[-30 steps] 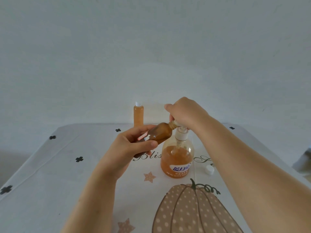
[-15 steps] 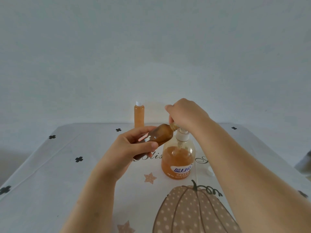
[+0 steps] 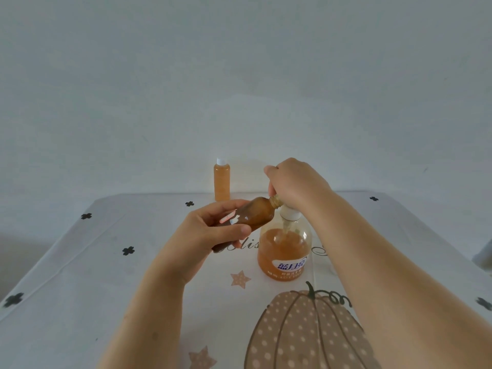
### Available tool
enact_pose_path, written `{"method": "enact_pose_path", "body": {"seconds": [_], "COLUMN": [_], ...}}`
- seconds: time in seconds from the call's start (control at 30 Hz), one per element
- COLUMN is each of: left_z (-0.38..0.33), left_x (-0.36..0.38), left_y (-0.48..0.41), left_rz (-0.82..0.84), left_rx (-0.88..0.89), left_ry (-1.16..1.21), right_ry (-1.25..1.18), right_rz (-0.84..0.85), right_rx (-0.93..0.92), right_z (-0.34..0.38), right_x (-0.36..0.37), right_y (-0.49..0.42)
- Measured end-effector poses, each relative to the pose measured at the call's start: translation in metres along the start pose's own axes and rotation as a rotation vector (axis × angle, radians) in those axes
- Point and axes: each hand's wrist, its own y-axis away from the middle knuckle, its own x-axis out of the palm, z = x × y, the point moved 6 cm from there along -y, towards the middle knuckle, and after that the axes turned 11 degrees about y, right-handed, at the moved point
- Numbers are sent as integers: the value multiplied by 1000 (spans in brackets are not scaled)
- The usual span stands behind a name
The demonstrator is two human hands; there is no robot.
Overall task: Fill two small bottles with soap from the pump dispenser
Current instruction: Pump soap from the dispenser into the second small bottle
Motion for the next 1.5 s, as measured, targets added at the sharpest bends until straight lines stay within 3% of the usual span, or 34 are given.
{"method": "enact_pose_path", "body": {"seconds": [0.27, 0.57, 1.03, 1.5], "left_z": [-7, -3, 3, -4], "left_x": [6, 4, -1, 9], "left_y": [2, 0, -3, 1], "left_rz": [30, 1, 45, 28], "left_rx": [58, 63, -31, 55], "left_ry": [43, 20, -72, -15], "right_ry": [76, 40, -43, -28], "right_rz": [-75, 7, -8, -9], "right_rx": [-43, 9, 6, -2], "right_z": [5, 5, -3, 2], "right_x": [-23, -16, 3, -22], "right_y": [6, 7, -3, 5]}}
